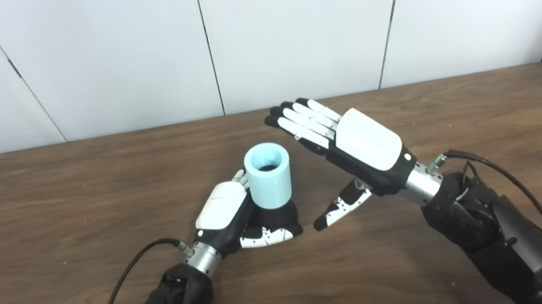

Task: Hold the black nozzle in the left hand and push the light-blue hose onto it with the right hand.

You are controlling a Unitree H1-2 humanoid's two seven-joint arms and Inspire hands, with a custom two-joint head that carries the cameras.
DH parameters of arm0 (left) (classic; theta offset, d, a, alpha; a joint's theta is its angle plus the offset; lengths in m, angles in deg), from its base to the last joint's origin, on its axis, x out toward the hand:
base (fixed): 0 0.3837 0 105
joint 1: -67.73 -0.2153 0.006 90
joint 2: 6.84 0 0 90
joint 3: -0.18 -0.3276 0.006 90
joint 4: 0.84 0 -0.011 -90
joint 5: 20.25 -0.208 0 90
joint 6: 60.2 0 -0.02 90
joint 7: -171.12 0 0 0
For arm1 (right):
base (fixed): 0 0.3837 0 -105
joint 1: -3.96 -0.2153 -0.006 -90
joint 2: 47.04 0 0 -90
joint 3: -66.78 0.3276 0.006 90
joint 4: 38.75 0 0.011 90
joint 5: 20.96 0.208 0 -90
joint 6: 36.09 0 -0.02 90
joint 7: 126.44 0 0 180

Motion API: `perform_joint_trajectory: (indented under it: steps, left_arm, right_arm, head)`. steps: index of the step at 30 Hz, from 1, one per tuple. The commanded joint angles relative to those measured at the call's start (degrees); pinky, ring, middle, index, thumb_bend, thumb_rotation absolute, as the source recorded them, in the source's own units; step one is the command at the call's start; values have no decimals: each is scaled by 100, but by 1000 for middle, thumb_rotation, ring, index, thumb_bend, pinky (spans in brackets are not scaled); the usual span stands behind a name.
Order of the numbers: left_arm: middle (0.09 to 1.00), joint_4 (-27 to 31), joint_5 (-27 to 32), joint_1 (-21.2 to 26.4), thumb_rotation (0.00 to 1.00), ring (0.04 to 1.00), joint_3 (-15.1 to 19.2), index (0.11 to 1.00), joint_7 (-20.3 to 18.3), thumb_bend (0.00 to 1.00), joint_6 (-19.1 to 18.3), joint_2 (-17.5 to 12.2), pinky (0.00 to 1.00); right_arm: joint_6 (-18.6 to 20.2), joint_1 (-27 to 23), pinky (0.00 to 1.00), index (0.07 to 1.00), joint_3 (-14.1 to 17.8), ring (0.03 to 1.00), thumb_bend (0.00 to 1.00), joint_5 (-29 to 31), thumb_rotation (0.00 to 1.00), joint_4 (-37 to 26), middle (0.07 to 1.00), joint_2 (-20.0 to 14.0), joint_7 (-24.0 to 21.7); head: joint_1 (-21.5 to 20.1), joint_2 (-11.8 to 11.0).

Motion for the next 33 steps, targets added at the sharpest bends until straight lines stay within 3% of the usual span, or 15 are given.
perform_joint_trajectory:
  steps: [1, 5, 15, 25, 30, 33]
  left_arm:
    - [891, -441, 21, -667, 571, 962, -162, 619, -72, 675, 20, -26, 1000]
    - [903, -367, 178, -696, 494, 961, -140, 741, -189, 827, 64, 2, 1000]
    - [976, -187, 369, -595, 501, 998, -102, 960, -463, 880, 316, -172, 1000]
    - [982, 170, 438, -575, 519, 998, 417, 1000, -28, 956, 324, 13, 1000]
    - [977, 635, 644, -653, 541, 995, 952, 1000, 356, 912, 337, 241, 1000]
    - [975, 824, 678, -738, 553, 994, 1199, 1000, 606, 891, 339, 422, 1000]
  right_arm:
    - [28, -92, 1000, 1000, 118, 1000, 839, 144, 264, -249, 1000, 9, 6]
    - [87, 127, 1000, 1000, 164, 1000, 840, 212, 260, -324, 1000, 69, -16]
    - [122, 569, 1000, 1000, 439, 1000, 835, 263, 274, -277, 1000, 354, 266]
    - [631, 1061, 1000, 1000, 1034, 1000, 790, 884, 292, -361, 1000, 1133, 746]
    - [402, 1183, 1000, 1000, 1155, 1000, 769, 460, 285, -308, 1000, 1154, 1220]
    - [470, 1271, 1000, 1000, 1236, 1000, 753, 609, 311, -245, 1000, 1215, 1352]
  head:
    - [-10, 14]
    - [-8, 22]
    - [-17, 7]
    - [45, -72]
    - [162, -134]
    - [251, -167]
